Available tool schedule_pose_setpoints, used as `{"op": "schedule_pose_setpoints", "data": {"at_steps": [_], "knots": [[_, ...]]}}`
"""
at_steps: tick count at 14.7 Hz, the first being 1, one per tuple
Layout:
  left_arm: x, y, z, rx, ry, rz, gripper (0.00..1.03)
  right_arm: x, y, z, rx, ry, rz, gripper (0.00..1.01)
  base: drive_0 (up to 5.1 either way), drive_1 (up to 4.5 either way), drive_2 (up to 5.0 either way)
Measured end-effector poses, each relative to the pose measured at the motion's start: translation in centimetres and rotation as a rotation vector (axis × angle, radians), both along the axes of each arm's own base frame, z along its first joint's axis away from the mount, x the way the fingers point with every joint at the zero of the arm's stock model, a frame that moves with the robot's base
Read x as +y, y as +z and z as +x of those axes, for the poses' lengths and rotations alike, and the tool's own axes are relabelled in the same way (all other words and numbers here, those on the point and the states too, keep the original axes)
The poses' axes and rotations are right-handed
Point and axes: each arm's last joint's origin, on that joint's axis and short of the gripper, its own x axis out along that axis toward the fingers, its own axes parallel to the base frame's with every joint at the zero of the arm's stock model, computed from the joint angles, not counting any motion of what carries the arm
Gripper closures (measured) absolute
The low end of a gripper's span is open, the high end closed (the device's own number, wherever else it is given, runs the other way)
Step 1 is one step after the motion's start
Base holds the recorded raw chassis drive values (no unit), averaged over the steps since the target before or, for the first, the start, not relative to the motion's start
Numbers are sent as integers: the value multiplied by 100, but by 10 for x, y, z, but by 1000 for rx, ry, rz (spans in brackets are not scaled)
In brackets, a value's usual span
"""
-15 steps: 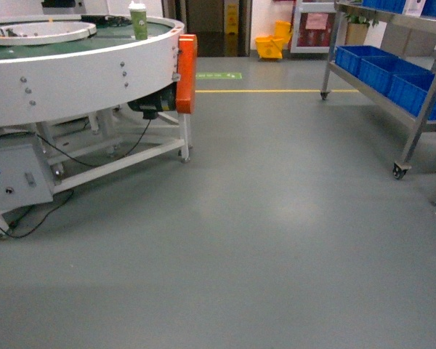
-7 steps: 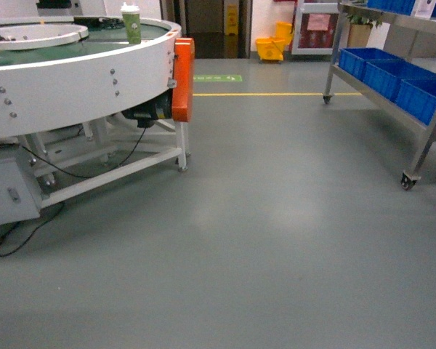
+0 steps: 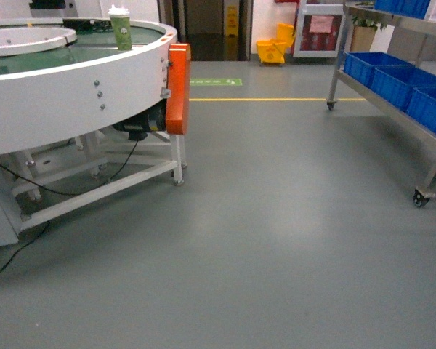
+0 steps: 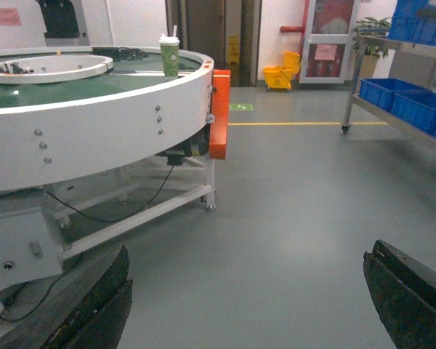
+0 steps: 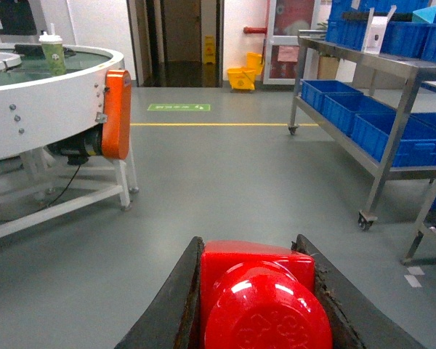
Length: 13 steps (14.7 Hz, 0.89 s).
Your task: Pick red block from blue box to shelf
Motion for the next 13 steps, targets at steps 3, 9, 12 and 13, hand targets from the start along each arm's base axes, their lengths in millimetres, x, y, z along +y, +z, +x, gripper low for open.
{"op": "schedule_pose_setpoints", "data": {"at_steps": [3, 9, 12, 13], "knots": [[0, 0, 0, 1, 0, 0, 5, 0, 0, 0, 1, 0, 0, 73, 5, 429, -419], [0, 0, 0, 3, 0, 0, 5, 0, 0, 0, 1, 0, 0, 73, 3, 428, -422], [0, 0, 0, 0, 0, 0, 5, 0, 0, 0, -1, 0, 0, 73, -9, 416, -435], [0, 0, 0, 3, 1, 0, 5, 0, 0, 0, 0, 0, 0, 73, 0, 425, -426]]}}
